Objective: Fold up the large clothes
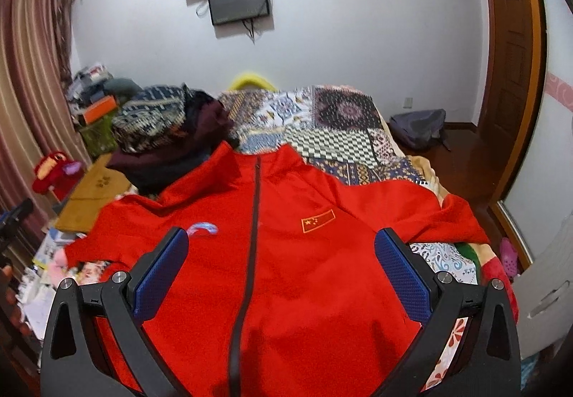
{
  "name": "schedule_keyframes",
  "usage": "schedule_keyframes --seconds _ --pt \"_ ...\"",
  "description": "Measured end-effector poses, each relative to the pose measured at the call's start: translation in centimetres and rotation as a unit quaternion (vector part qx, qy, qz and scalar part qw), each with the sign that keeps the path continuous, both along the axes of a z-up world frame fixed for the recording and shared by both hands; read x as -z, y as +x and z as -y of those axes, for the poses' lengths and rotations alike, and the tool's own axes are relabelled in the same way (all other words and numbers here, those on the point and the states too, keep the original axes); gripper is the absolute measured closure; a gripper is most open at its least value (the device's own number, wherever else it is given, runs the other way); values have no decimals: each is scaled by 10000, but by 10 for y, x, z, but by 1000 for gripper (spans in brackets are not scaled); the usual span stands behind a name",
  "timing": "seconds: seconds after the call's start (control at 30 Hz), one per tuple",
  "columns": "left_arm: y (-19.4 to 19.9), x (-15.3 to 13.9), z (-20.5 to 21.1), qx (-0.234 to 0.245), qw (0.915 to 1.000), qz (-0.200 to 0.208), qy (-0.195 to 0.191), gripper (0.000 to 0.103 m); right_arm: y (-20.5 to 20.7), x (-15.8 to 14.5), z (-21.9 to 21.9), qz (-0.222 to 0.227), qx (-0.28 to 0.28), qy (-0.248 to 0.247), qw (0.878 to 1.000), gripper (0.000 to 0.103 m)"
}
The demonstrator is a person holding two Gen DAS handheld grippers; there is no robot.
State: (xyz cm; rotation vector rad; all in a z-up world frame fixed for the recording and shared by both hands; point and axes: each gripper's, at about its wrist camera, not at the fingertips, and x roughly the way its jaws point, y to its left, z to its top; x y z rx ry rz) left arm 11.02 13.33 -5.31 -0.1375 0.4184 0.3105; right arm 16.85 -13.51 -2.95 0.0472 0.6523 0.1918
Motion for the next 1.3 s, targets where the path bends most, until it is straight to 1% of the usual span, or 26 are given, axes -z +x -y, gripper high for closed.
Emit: schedule_keyframes --seconds 0.07,0.17,0.23,0.3,0.37,0.43,0.47,0.5,0.53,0.57,0.63,0.7,0.77,0.83,0.9,0.97,1.0,1.07,1.13,1.17,1.2,1.23,1.27,1.3 --pt "10 10 -23 -248 9995 -152 -95 0 9 5 -4 -149 -14 -44 9999 0" --pt "26 33 -65 -554 9960 -516 -477 0 22 11 -8 -283 -22 -71 9996 0" --pt "36 49 -93 -779 9907 -783 -800 0 30 16 -11 -391 -18 -128 9992 0" --pt "42 68 -122 -1009 9825 -1038 -1169 0 34 20 -13 -488 -22 -190 9986 0" --pt "45 86 -145 -1110 9745 -1204 -1534 0 40 25 -15 -575 -31 -250 9980 0" --pt "49 106 -168 -1136 9643 -1361 -1966 0 47 30 -16 -670 -39 -310 9973 0" --pt "51 119 -181 -1099 9570 -1442 -2266 0 50 32 -17 -704 -46 -326 9970 0" --pt "53 128 -188 -1054 9513 -1506 -2475 0 53 35 -17 -765 -53 -360 9964 0" --pt "55 140 -197 -974 9428 -1574 -2772 3 56 37 -17 -810 -56 -378 9960 0" --pt "57 149 -202 -894 9362 -1587 -3007 11 58 39 -18 -857 -58 -393 9955 0" --pt "61 169 -214 -823 9190 -1630 -3496 18 65 42 -22 -939 -67 -411 9947 0" --pt "64 188 -224 -815 9027 -1613 -3904 19 68 45 -24 -986 -72 -444 9941 0" --pt "70 201 -229 -796 8915 -1612 -4158 24 72 47 -29 -1020 -85 -488 9936 0" --pt "76 214 -234 -798 8825 -1634 -4338 27 75 49 -31 -1053 -97 -548 9929 0" --pt "82 223 -238 -827 8762 -1611 -4466 29 77 49 -32 -1075 -106 -571 9925 0" --pt "88 229 -244 -898 8739 -1612 -4498 34 79 50 -34 -1094 -117 -590 9922 0" --pt "91 232 -248 -960 8743 -1625 -4472 37 80 50 -35 -1102 -119 -608 9920 0" --pt "95 235 -253 -1082 8790 -1666 -4336 49 80 50 -36 -1108 -119 -631 9918 0" --pt "101 237 -255 -1134 8846 -1693 -4194 57 81 50 -36 -1120 -121 -628 9916 0" --pt "104 237 -255 -1125 8876 -1704 -4129 64 81 50 -36 -1122 -122 -628 9916 0" --pt "108 235 -254 -1120 8926 -1723 -4013 67 81 49 -35 -1121 -118 -628 9916 0" --pt "110 232 -252 -1126 8983 -1749 -3872 74 81 49 -35 -1115 -115 -625 9917 0" --pt "114 225 -248 -1149 9068 -1797 -3635 83 80 48 -35 -1107 -112 -622 9918 0" --pt "116 221 -246 -1161 9127 -1822 -3469 86 79 47 -34 -1083 -110 -610 9922 0"
